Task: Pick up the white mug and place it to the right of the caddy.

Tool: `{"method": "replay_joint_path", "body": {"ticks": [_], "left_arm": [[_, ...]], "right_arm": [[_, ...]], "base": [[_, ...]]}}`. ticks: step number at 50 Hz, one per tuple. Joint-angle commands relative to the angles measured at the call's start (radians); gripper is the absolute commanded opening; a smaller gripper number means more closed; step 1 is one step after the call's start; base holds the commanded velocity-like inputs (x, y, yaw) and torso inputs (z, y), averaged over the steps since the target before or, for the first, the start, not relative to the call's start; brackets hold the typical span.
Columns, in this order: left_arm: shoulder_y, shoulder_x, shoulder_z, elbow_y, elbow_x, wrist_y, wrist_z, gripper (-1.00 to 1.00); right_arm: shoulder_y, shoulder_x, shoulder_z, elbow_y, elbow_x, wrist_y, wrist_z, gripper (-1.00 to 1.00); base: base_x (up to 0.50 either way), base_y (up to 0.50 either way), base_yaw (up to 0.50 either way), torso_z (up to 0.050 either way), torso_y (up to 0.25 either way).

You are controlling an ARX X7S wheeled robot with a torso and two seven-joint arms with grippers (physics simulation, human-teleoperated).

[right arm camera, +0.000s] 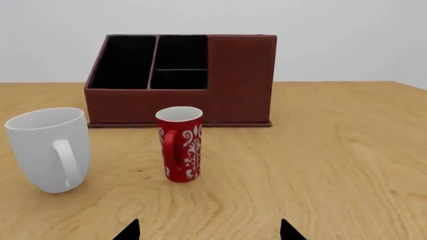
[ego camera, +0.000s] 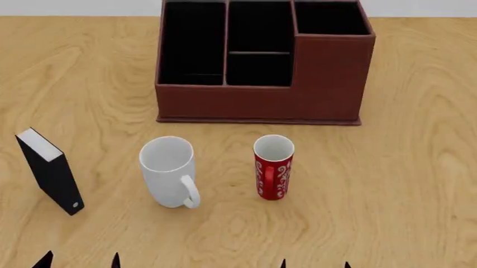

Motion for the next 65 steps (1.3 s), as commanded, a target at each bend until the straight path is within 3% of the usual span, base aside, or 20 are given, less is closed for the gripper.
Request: {"method": "replay_joint_path", "body": {"ticks": [1,9,26,28,32,38,48,65], "left_arm": [[-0.001,-0.018,0.015,0.033,-0.027,-0.012,-0.022,1.0],[-0.044,-0.054,0.021,0.27,-0.027,-0.164,-0.048,1.0],[-0.323,-0.131,0.055,0.649,-0.007,-0.556,-0.044,1.0],[-0.323,-0.138,0.064,0.638,0.01,-0.516,-0.049,1.0],[-0.398,-0.146,0.068,0.711,0.011,-0.6,-0.048,1.0],[-0.473,-0.148,0.055,0.77,-0.002,-0.671,-0.048,1.0],[-0.58,-0.152,0.031,0.817,-0.023,-0.757,-0.051,1.0],[-0.641,-0.162,0.024,0.826,-0.032,-0.797,-0.063,1.0]], "right_arm": [[0.009,0.021,-0.013,-0.031,0.001,0.032,0.046,1.0],[0.053,0.055,-0.011,-0.218,-0.001,0.192,0.067,1.0],[0.295,0.136,0.086,-0.692,0.129,0.634,0.049,1.0],[0.339,0.158,0.08,-0.736,0.127,0.687,0.051,1.0],[0.406,0.164,0.113,-0.781,0.175,0.775,0.046,1.0],[0.457,0.145,0.184,-0.825,0.257,0.791,0.025,1.0],[0.551,0.174,0.182,-0.866,0.284,0.868,0.036,1.0],[0.609,0.191,0.208,-0.865,0.312,0.9,0.044,1.0]], "base": [[0.0,0.0,0.0,0.0,0.0],[0.0,0.0,0.0,0.0,0.0],[0.0,0.0,0.0,0.0,0.0],[0.0,0.0,0.0,0.0,0.0],[0.0,0.0,0.0,0.0,0.0],[0.0,0.0,0.0,0.0,0.0],[0.0,0.0,0.0,0.0,0.0],[0.0,0.0,0.0,0.0,0.0]]}}
